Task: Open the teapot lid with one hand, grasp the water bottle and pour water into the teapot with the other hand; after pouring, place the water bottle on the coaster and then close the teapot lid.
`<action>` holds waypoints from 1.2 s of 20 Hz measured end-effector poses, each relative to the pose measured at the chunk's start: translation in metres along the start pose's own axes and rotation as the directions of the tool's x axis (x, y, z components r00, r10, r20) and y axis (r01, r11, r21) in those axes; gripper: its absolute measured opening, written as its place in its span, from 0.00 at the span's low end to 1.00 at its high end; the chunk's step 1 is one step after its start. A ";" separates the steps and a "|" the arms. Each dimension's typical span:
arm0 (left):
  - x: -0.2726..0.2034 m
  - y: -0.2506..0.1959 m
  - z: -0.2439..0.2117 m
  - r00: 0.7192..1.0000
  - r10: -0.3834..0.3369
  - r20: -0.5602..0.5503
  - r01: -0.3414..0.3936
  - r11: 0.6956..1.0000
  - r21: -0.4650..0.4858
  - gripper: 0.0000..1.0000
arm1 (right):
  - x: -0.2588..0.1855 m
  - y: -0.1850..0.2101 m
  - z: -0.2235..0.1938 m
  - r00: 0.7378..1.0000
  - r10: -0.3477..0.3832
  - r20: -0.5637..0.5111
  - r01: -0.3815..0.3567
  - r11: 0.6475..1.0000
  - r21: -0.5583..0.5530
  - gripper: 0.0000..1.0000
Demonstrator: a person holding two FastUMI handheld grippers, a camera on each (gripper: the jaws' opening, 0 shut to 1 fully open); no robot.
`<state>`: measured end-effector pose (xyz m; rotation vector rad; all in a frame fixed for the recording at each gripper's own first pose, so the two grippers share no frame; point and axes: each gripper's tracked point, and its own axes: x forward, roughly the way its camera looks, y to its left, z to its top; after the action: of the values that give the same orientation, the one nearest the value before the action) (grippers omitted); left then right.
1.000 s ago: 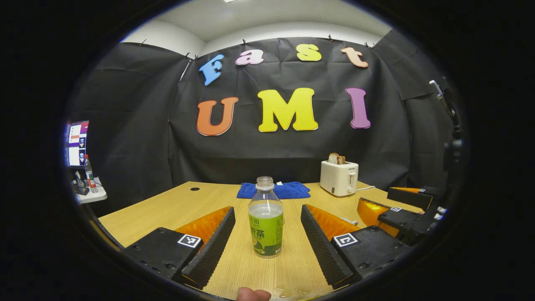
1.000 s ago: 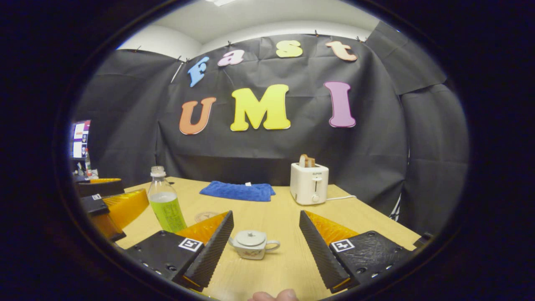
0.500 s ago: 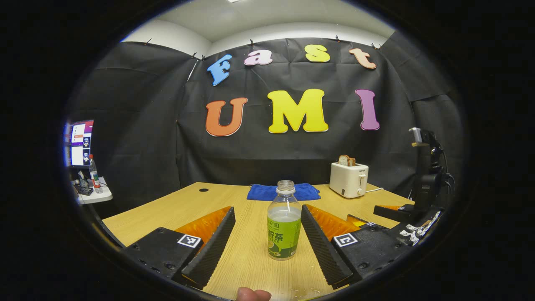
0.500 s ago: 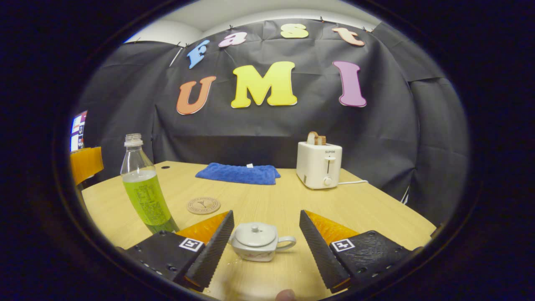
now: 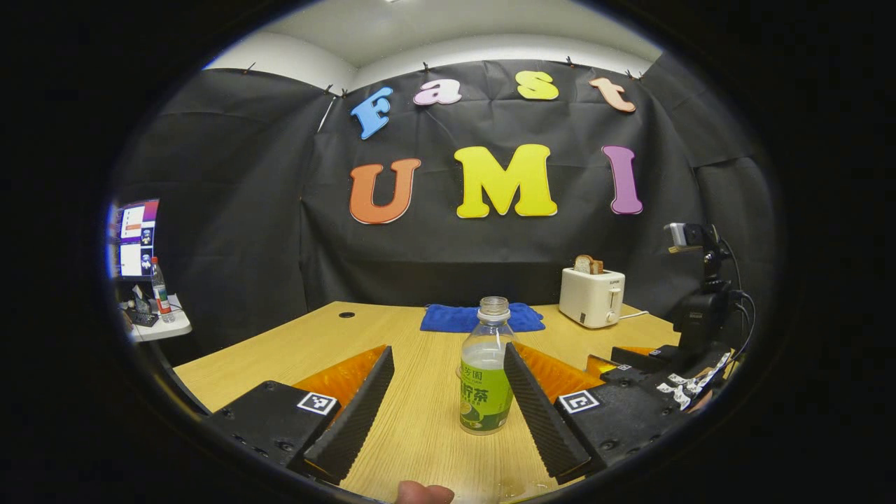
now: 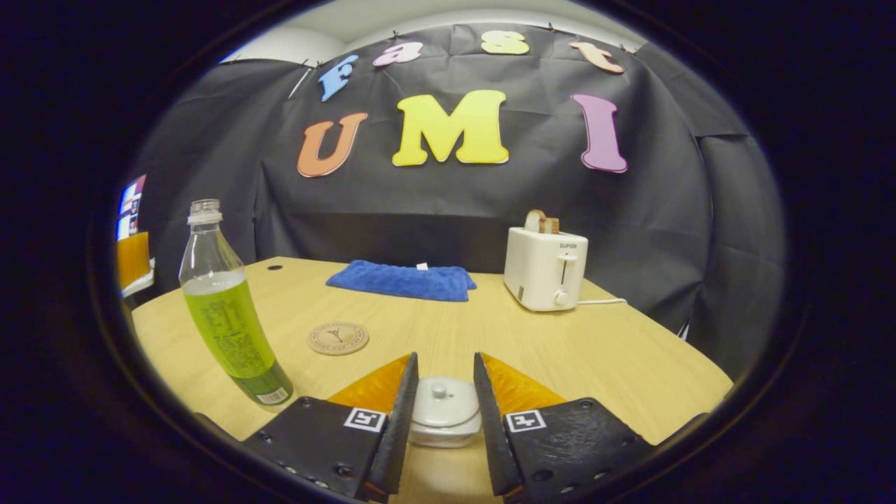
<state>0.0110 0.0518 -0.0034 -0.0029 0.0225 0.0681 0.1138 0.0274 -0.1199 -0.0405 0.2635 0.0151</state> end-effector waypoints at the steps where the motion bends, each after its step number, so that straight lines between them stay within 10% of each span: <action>1: 0.000 -0.001 0.000 1.000 -0.002 0.000 0.002 1.000 0.001 0.99 | 0.000 0.001 0.000 1.000 0.003 -0.005 -0.003 1.000 -0.009 0.51; 3: 0.000 -0.003 -0.001 1.000 -0.006 -0.003 0.006 1.000 0.004 0.99 | -0.002 0.001 0.002 1.000 -0.002 -0.002 0.002 1.000 -0.013 0.51; 5: 0.000 -0.002 -0.001 1.000 -0.006 -0.004 0.006 1.000 0.009 0.99 | 0.003 0.002 -0.001 1.000 -0.012 -0.006 0.012 1.000 -0.023 0.11; 24: 0.013 -0.040 -0.065 0.981 -0.133 -0.140 0.133 0.991 -0.006 0.99 | -0.015 -0.002 0.039 0.993 0.060 0.105 -0.052 0.995 -0.080 0.01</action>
<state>0.0252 0.0123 -0.0689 -0.0058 0.1631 -0.0663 0.1097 0.0266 -0.0783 -0.1090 0.1561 0.0830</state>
